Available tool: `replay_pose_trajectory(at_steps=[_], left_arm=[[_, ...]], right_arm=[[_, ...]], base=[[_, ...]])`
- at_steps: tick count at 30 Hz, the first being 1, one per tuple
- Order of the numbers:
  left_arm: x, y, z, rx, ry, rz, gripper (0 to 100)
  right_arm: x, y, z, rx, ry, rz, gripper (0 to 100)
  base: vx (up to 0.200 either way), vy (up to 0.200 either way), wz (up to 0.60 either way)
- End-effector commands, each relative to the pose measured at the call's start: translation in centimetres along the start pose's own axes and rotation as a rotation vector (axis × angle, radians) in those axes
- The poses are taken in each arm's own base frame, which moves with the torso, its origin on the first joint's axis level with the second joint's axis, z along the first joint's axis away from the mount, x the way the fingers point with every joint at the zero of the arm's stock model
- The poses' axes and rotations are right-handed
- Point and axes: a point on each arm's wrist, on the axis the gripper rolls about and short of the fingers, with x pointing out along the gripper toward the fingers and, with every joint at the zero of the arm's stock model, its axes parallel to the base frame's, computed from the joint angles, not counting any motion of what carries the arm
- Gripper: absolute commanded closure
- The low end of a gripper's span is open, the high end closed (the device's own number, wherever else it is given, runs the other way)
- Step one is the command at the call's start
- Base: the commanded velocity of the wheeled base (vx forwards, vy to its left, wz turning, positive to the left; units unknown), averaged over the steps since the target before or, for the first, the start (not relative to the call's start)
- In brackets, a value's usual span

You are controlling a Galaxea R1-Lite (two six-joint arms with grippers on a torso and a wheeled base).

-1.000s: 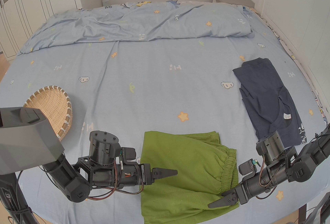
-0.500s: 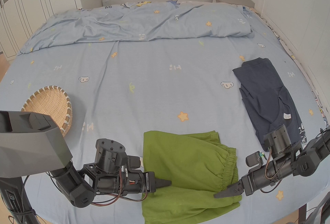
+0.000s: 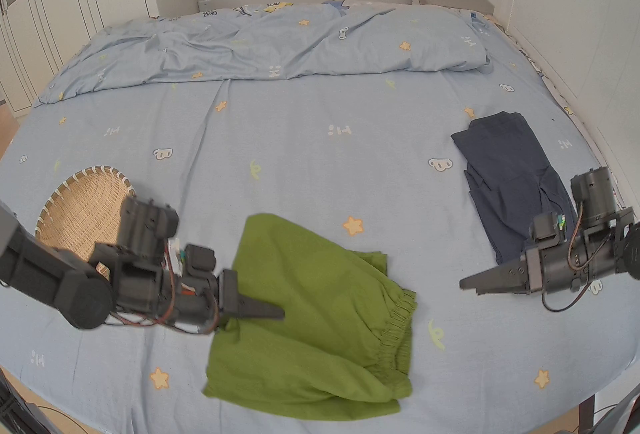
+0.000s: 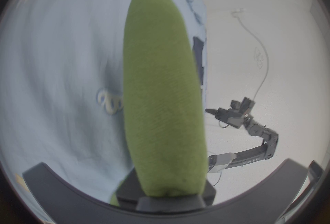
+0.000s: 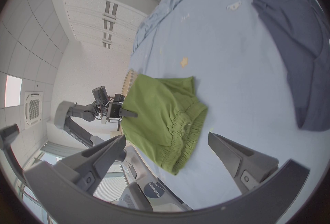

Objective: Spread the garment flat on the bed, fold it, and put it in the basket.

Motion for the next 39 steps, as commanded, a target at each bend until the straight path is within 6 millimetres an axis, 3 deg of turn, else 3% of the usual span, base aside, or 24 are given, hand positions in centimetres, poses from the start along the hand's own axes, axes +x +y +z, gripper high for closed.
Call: replay_pose_trajectory(at_steps=[1,8,14,20,25,39], left_arm=[[-8.1,-5.7,5.1,0.155,-0.204,-0.102,100],[-7.2,-4.7,6.1,0.153,-0.182,-0.064,100],[-8.0,-4.9,6.8,0.140,-0.206,-0.052,100],[-10.0,-7.1,6.4,0.108,-0.178,-0.022,100],[-11.0,-7.6,6.1,0.130,-0.195,-0.016,100],[-10.9,-8.0,5.7,0.134,-0.164,-0.012,100]], right_arm=[[-5.1,1.2,3.0,-0.002,-0.147,0.023,0],[-5.0,0.5,3.0,0.020,-0.143,0.012,0],[-4.7,0.2,3.0,0.030,-0.130,0.012,0],[-4.7,0.4,2.9,0.023,-0.130,0.014,0],[-4.7,0.4,2.9,0.024,-0.129,0.014,0],[-4.6,0.4,2.8,0.022,-0.126,0.016,0]], base=[[0.000,0.000,0.00],[0.000,0.000,0.00],[0.000,0.000,0.00],[0.000,0.200,0.00],[0.000,0.200,0.00],[0.000,0.200,0.00]])
